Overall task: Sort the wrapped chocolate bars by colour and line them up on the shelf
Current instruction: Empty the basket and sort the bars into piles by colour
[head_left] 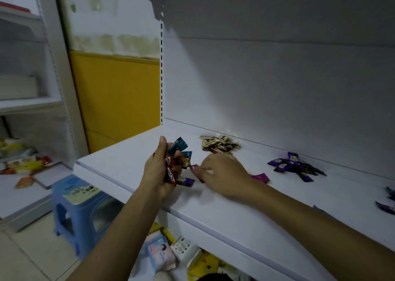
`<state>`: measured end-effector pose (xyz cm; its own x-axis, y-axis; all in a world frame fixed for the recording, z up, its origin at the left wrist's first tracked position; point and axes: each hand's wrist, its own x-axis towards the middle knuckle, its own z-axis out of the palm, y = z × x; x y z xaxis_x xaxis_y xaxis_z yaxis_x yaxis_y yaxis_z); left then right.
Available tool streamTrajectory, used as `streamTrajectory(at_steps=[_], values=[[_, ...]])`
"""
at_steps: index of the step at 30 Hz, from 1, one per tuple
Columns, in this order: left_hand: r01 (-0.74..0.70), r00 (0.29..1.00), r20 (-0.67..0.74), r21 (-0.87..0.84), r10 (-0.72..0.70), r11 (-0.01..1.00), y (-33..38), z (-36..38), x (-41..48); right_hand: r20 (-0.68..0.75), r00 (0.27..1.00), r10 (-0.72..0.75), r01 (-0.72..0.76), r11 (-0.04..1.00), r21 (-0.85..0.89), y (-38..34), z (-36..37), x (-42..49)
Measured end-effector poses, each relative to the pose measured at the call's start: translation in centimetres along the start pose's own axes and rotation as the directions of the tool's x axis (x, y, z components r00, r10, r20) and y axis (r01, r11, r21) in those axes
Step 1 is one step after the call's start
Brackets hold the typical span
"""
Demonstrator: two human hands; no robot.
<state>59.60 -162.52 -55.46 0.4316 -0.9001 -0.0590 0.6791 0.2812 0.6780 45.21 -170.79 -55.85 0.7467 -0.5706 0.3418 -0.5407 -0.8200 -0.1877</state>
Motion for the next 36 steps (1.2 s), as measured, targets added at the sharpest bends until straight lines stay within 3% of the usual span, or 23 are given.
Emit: streamTrajectory(at_steps=[3,4,8,11,14,17,19,21,23,25,27,28,32,36], values=[[0.000,0.999,-0.034,-0.043,-0.002,0.999,-0.5,0.2,0.3,-0.176,0.977,0.119,-0.027,0.891,0.453,-0.9,-0.7,-0.6],[0.003,0.999,-0.037,-0.055,-0.005,0.998,-0.8,0.4,0.4,-0.193,0.973,0.129,-0.006,0.847,0.532,-1.2,-0.9,-0.7],[-0.013,0.997,-0.076,-0.023,0.011,1.000,-1.7,1.0,1.1,-0.188,0.975,0.118,0.011,0.821,0.571,-2.2,-1.3,-0.1],[-0.068,0.986,-0.150,0.004,0.068,0.998,-0.9,1.0,2.1,-0.211,0.950,0.231,-0.027,0.733,0.680,-2.2,-1.4,1.0],[-0.108,0.966,-0.232,0.029,0.112,0.994,0.3,0.1,3.0,-0.101,0.878,0.467,-0.161,0.487,0.858,-1.1,-1.4,2.0],[-0.103,0.966,-0.232,0.069,0.117,0.992,0.5,-1.2,3.2,0.041,0.735,0.676,-0.306,0.277,0.911,1.2,-1.6,3.1],[-0.117,0.969,-0.204,0.107,0.137,0.987,0.2,-1.4,3.3,0.120,0.643,0.756,-0.355,0.155,0.922,2.4,-1.8,4.4],[-0.138,0.971,-0.175,0.158,0.165,0.978,-0.1,-1.4,3.4,0.213,0.622,0.754,-0.424,0.095,0.901,2.8,-1.9,5.4],[-0.163,0.970,-0.139,0.224,0.197,0.961,-0.4,-1.3,3.4,0.288,0.683,0.671,-0.481,0.118,0.869,2.0,-1.6,5.9],[-0.187,0.966,-0.117,0.300,0.231,0.935,-0.7,-1.3,3.4,0.269,0.812,0.518,-0.461,0.285,0.840,0.5,-0.8,5.7],[-0.205,0.963,-0.097,0.337,0.251,0.919,-0.7,-1.3,3.3,0.193,0.928,0.318,-0.332,0.474,0.815,-1.2,0.0,5.0],[-0.213,0.962,-0.087,0.343,0.257,0.915,-0.7,-1.3,3.2,0.146,0.956,0.253,-0.262,0.520,0.813,-1.9,0.3,4.8],[-0.229,0.961,-0.057,0.392,0.272,0.891,-0.7,-1.1,2.9,0.047,0.949,0.313,-0.214,0.527,0.822,-2.4,0.3,4.3],[-0.205,0.964,-0.076,0.402,0.255,0.893,-0.8,-0.9,2.8,0.043,0.905,0.423,-0.240,0.424,0.873,-1.5,-0.1,3.7]])
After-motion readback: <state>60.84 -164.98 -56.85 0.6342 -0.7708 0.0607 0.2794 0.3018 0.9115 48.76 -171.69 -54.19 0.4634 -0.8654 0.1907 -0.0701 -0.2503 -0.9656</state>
